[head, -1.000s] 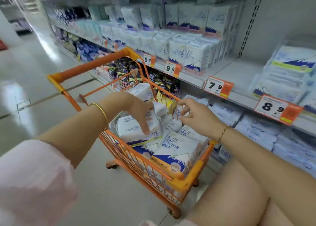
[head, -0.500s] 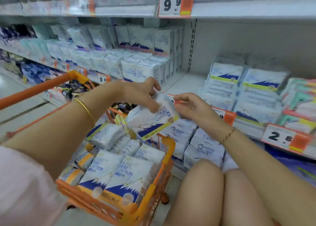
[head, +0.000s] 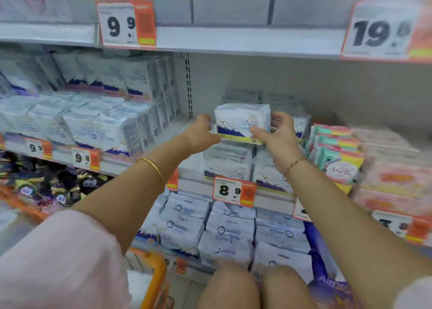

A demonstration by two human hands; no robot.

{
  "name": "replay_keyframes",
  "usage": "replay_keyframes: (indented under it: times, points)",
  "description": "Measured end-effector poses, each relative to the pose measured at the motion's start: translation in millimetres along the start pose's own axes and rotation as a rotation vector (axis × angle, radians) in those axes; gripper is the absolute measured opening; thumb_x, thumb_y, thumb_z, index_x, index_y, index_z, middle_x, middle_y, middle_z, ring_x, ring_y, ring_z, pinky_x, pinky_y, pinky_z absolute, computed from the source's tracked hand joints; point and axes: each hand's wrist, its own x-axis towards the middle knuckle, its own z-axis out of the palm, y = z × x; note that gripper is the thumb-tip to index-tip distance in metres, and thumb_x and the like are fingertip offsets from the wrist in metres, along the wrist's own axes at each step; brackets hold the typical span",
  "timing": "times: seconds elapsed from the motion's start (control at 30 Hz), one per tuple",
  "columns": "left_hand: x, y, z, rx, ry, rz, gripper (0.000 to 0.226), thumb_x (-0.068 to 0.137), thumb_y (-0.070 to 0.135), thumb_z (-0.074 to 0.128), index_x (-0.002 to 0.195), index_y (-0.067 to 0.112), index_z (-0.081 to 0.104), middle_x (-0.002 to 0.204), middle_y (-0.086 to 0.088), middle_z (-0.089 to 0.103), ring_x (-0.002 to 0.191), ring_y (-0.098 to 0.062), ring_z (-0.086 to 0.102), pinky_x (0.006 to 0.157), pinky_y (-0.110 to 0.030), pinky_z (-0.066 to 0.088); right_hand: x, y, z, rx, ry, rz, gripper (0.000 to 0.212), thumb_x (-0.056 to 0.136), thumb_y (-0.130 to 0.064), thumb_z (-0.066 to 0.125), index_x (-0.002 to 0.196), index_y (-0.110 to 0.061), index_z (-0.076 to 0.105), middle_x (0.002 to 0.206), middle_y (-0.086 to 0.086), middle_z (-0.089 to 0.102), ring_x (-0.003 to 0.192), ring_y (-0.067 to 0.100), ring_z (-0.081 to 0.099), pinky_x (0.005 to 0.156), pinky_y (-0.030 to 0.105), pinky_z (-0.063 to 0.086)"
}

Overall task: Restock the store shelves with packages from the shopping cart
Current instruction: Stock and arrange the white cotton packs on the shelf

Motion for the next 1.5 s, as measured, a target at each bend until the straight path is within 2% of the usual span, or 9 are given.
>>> replay_keyframes:
  times: [0.13, 0.27, 0.57, 0.77, 0.87, 1.1, 1.23, 1.33, 1.5]
  points:
    - [21.1, -9.7, 13.4, -0.056, 0.036, -0.008, 0.051, 0.084, -0.005, 0.048, 0.132, 0.004, 0.030, 0.127, -0.017, 0.050, 0.115, -0.032, 0.053, 0.098, -0.045, 0.045, 22.1, 16.9, 15.1, -0.356, 0.016, -0.135, 0.046, 0.080, -0.019, 0.072, 0.118, -0.003, 0.052, 0.110, 0.005, 0.056, 0.099, 0.017, 0.052, 0.084, 0.027, 0.044]
    - [28.4, -23.4, 20.2, -0.092, 0.061, 0.024, 0.058, 0.082, -0.014, 0.042, 0.135, 0.008, 0.032, 0.127, -0.013, 0.050, 0.118, -0.030, 0.049, 0.102, -0.041, 0.041, 35.5, 36.2, 18.3, -0.646, 0.001, -0.148, 0.036, 0.082, -0.026, 0.069, 0.105, 0.001, 0.059, 0.110, 0.017, 0.057, 0.103, 0.028, 0.049, 0.076, 0.027, 0.036]
    - [23.3, -20.4, 17.7, -0.016, -0.039, 0.002, 0.074, 0.085, -0.017, 0.037, 0.146, 0.016, 0.013, 0.146, -0.010, 0.036, 0.134, -0.028, 0.034, 0.093, -0.027, 0.031, 31.7, 36.9, 15.8, -0.414, -0.068, 0.013, 0.054, 0.075, -0.002, 0.074, 0.121, -0.002, 0.045, 0.116, 0.016, 0.059, 0.107, 0.030, 0.058, 0.092, 0.042, 0.049]
    - [-7.3, -32.7, -1.1, 0.050, -0.007, -0.007, 0.075, 0.089, -0.009, 0.040, 0.150, 0.014, 0.004, 0.155, -0.011, 0.018, 0.140, -0.030, 0.026, 0.111, -0.037, 0.029, -8.8, 10.9, 15.5, -0.455, 0.063, -0.126, 0.037, 0.085, 0.009, 0.054, 0.120, 0.002, 0.043, 0.113, 0.010, 0.043, 0.102, 0.019, 0.045, 0.085, 0.023, 0.040]
    - [-49.2, -48.0, -22.1, 0.062, 0.020, -0.013, 0.065, 0.090, -0.006, 0.041, 0.147, 0.013, 0.016, 0.151, -0.011, 0.026, 0.135, -0.028, 0.034, 0.104, -0.033, 0.036, -46.7, 3.1, 34.2, -0.448, -0.085, -0.213, 0.040, 0.086, 0.006, 0.052, 0.124, -0.003, 0.043, 0.128, 0.013, 0.041, 0.102, 0.019, 0.046, 0.090, 0.028, 0.042]
    - [-172.4, -124.9, -99.4, 0.297, 0.232, -0.206, 0.042, 0.084, -0.005, 0.050, 0.126, 0.001, 0.052, 0.126, -0.017, 0.054, 0.102, -0.024, 0.054, 0.071, -0.026, 0.044, -158.4, -13.6, 123.1, -0.361, -0.657, -0.275, 0.041, 0.090, -0.005, 0.051, 0.130, -0.008, 0.041, 0.125, 0.009, 0.045, 0.091, 0.014, 0.050, 0.077, 0.020, 0.036]
    - [-231.1, -178.6, -147.3, 0.562, 0.333, -0.415, 0.035, 0.086, 0.005, 0.054, 0.121, 0.001, 0.055, 0.118, -0.018, 0.058, 0.106, -0.034, 0.054, 0.084, -0.037, 0.044, -205.2, -16.0, 154.5, -0.322, -0.819, -0.255, 0.040, 0.092, -0.009, 0.051, 0.131, -0.009, 0.040, 0.116, 0.005, 0.045, 0.096, 0.025, 0.054, 0.082, 0.033, 0.046]
    - [-257.4, -205.6, -168.2, 0.693, 0.347, -0.593, 0.025, 0.088, 0.015, 0.054, 0.109, 0.003, 0.053, 0.111, -0.019, 0.053, 0.101, -0.034, 0.051, 0.080, -0.039, 0.041, -223.0, -17.1, 168.3, -0.321, -0.858, -0.227, 0.039, 0.090, -0.007, 0.052, 0.128, -0.010, 0.043, 0.112, 0.004, 0.046, 0.100, 0.025, 0.056, 0.085, 0.038, 0.050]
    - [-266.7, -237.8, -159.7, 0.749, 0.358, -0.758, 0.060, 0.095, 0.034, 0.044, 0.143, 0.005, 0.023, 0.150, -0.022, 0.022, 0.137, -0.040, 0.022, 0.108, -0.051, 0.028, -231.7, -15.6, 175.9, -0.360, -0.878, -0.184, 0.040, 0.090, -0.009, 0.051, 0.129, -0.010, 0.042, 0.119, 0.006, 0.048, 0.104, 0.025, 0.057, 0.086, 0.043, 0.052]
